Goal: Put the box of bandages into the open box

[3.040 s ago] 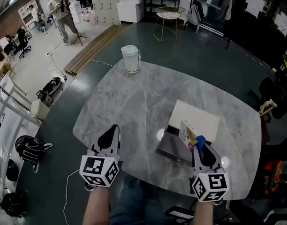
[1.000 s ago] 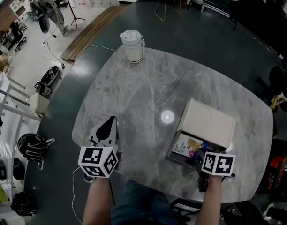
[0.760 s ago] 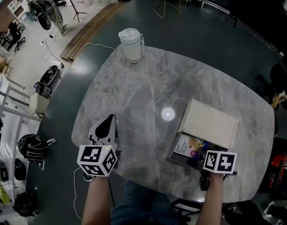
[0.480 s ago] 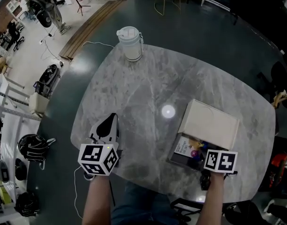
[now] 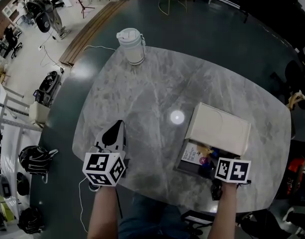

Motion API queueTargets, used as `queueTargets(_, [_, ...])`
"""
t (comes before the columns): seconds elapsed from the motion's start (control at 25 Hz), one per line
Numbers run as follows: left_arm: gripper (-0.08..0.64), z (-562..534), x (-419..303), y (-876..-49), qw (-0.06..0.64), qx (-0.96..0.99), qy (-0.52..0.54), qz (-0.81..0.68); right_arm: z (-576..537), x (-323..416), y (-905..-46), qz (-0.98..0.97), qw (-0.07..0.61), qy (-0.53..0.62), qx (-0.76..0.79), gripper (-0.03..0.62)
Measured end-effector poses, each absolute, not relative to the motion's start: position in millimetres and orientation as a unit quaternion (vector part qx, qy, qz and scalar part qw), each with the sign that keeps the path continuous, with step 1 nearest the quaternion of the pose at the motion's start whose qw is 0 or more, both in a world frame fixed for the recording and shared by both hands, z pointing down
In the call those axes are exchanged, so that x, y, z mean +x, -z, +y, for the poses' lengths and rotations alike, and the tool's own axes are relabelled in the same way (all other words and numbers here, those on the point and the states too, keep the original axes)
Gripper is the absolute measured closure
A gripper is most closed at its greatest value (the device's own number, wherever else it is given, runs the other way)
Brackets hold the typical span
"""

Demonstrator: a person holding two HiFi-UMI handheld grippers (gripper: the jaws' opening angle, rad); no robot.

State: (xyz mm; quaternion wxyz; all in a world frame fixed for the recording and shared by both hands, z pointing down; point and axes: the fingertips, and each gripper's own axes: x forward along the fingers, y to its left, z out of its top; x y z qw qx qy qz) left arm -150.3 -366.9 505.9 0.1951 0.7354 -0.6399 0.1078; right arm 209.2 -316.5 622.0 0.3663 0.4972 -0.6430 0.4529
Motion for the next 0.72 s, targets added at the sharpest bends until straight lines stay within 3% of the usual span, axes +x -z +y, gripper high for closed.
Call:
queueTargets(0.44, [0.548, -343, -141, -503, 0.192, 0.738, -0.104, -0.639, -304, 206, -608, -0.664, 0.337, -0.437, 0.505, 0.379])
queueTargets(0.72, [0.548, -340, -130, -484, 0.178, 0.745, -0.093, -0.636, -313, 212, -577, -0.682, 0.301, -0.419, 0.518, 0.475])
